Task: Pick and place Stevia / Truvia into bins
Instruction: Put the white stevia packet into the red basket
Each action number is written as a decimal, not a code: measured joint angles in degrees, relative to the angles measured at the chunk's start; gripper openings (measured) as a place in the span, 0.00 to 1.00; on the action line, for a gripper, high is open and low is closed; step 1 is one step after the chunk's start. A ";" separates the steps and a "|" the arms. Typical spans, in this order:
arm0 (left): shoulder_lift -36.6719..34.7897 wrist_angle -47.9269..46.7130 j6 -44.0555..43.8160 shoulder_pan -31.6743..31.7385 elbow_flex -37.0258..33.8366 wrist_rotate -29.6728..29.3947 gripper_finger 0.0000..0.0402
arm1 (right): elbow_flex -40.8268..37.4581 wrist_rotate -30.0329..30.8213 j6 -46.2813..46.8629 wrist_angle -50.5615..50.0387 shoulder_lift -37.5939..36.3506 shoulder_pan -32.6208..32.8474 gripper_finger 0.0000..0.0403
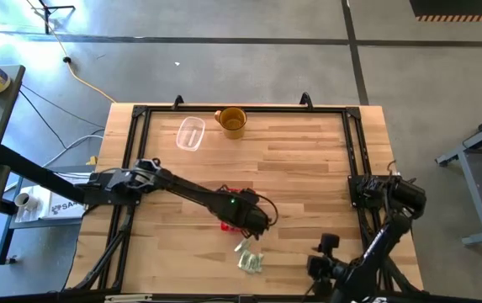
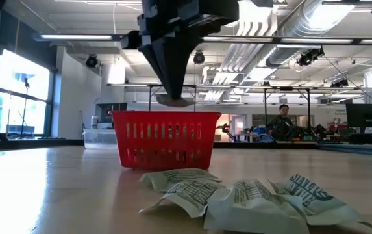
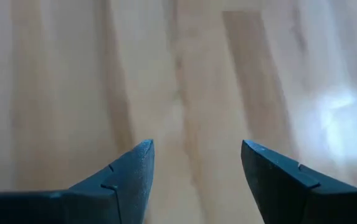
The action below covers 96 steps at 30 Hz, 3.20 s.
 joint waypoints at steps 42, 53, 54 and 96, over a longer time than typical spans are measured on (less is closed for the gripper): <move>-20.33 77.38 -2.54 1.37 -38.09 12.10 0.06 | 0.00 0.17 5.66 -4.27 0.00 3.49 0.58; -29.05 43.52 -2.88 1.31 -39.65 5.31 0.06 | 0.00 0.57 4.24 -4.85 0.00 1.49 0.58; -28.59 42.44 -1.52 1.29 -39.07 5.36 0.07 | 0.00 0.55 4.08 -4.90 0.00 1.30 0.58; -32.30 24.10 -41.27 -28.18 -38.36 -13.30 0.43 | 0.23 -10.74 -70.54 24.34 0.00 -22.58 0.58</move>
